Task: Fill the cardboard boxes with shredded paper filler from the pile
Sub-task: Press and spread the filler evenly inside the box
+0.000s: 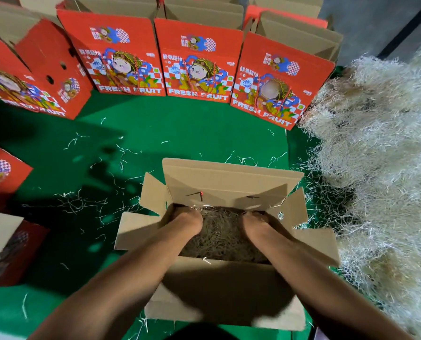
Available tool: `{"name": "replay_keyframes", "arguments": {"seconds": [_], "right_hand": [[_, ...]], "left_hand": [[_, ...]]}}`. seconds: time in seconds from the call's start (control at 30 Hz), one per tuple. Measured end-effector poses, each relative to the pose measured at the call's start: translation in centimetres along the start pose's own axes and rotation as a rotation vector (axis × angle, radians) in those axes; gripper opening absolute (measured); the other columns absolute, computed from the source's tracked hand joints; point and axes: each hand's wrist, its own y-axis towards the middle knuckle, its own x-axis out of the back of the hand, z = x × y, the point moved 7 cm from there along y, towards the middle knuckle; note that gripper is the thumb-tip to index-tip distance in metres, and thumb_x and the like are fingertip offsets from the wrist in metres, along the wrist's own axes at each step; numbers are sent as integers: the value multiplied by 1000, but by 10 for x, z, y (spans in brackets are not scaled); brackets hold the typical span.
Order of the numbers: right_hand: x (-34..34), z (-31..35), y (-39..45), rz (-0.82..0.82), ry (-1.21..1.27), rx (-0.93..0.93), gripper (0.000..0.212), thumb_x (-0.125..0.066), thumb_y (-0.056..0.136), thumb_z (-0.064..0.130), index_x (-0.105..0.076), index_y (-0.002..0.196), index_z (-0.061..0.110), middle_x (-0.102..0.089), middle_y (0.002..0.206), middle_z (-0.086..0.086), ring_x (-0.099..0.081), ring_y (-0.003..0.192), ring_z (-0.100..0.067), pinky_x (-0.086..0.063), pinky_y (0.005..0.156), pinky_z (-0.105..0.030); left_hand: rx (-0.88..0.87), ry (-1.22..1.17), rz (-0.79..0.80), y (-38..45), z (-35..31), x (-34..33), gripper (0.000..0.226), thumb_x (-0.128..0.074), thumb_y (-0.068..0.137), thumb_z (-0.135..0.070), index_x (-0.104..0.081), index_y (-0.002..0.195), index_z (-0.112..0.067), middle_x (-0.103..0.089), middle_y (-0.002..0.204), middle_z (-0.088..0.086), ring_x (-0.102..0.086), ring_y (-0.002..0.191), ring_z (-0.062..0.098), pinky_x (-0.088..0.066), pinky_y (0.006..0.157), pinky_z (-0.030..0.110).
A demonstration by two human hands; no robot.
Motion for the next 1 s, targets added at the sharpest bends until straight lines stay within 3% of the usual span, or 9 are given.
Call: {"name": "replay_keyframes", "arguments": {"seconds": [0.1, 0.23, 0.4, 0.5, 0.63, 0.7, 0.8, 0.9, 1.0], "right_hand": [[2, 1, -2, 2, -27, 47, 37, -47, 102, 11, -56, 137, 7, -54, 142, -12, -52, 130, -29, -43, 107, -37], [31, 5, -19, -202, -123, 150, 34, -51, 93, 5, -63, 124, 10, -62, 127, -11, -61, 118, -31, -50, 96, -39], [-13, 7, -32, 184, -168, 124, 35, -55, 93, 19, -60, 126, 8, -60, 130, -14, -60, 109, -29, -48, 93, -35], [-24, 6, -32, 246, -146, 121, 35, -56, 90, 24, -61, 123, 10, -59, 129, -13, -58, 99, -27, -47, 91, -34], [7, 5, -35, -3, 3, 164, 30, -58, 92, 11, -63, 121, 6, -62, 128, -16, -62, 114, -30, -47, 95, -33], [29, 6, -45, -116, 25, 194, 29, -57, 86, 3, -63, 115, 6, -64, 122, -15, -65, 109, -31, -50, 87, -33], [60, 3, -70, -280, 83, 251, 22, -56, 86, 10, -64, 106, 13, -68, 107, -12, -67, 93, -30, -53, 75, -33], [87, -10, -105, -557, 116, 288, 27, -52, 93, 26, -62, 117, 20, -70, 103, -8, -69, 91, -28, -58, 76, -37], [99, -26, -136, -712, 97, 273, 25, -47, 98, 31, -58, 120, 27, -70, 106, -2, -69, 90, -23, -59, 78, -42]], "left_hand": [[-10, 13, 0, -6, -3, 7, 33, -45, 100, -7, -58, 131, -4, -57, 135, 16, -56, 123, 30, -47, 103, 40], [-29, -26, -38, -16, -7, 24, 30, -54, 93, -13, -65, 120, -5, -65, 112, 12, -63, 106, 28, -53, 84, 35], [-139, 72, 250, -21, -14, -14, 38, -54, 97, -23, -61, 130, -7, -60, 135, 10, -58, 122, 28, -48, 99, 38], [-105, 157, 229, -24, -14, -21, 44, -48, 100, -15, -47, 140, 3, -46, 147, 18, -49, 130, 32, -41, 107, 36], [-129, 92, 218, -33, -17, -9, 38, -46, 100, -12, -54, 134, 3, -51, 142, 19, -53, 126, 34, -44, 106, 42], [-121, 11, 94, -42, -13, 13, 31, -50, 96, -17, -64, 120, -3, -63, 127, 14, -64, 106, 30, -54, 86, 38], [-169, -46, -238, -72, -4, 60, 14, -53, 92, -18, -63, 94, -9, -68, 100, 10, -57, 67, 21, -44, 57, 28], [-209, -17, -476, -102, 11, 91, 19, -53, 93, -22, -67, 94, -10, -68, 91, 8, -61, 77, 23, -48, 66, 31], [-242, -36, -569, -126, 28, 101, 18, -51, 93, -19, -62, 79, -16, -70, 89, 4, -65, 80, 22, -51, 70, 31]]}}
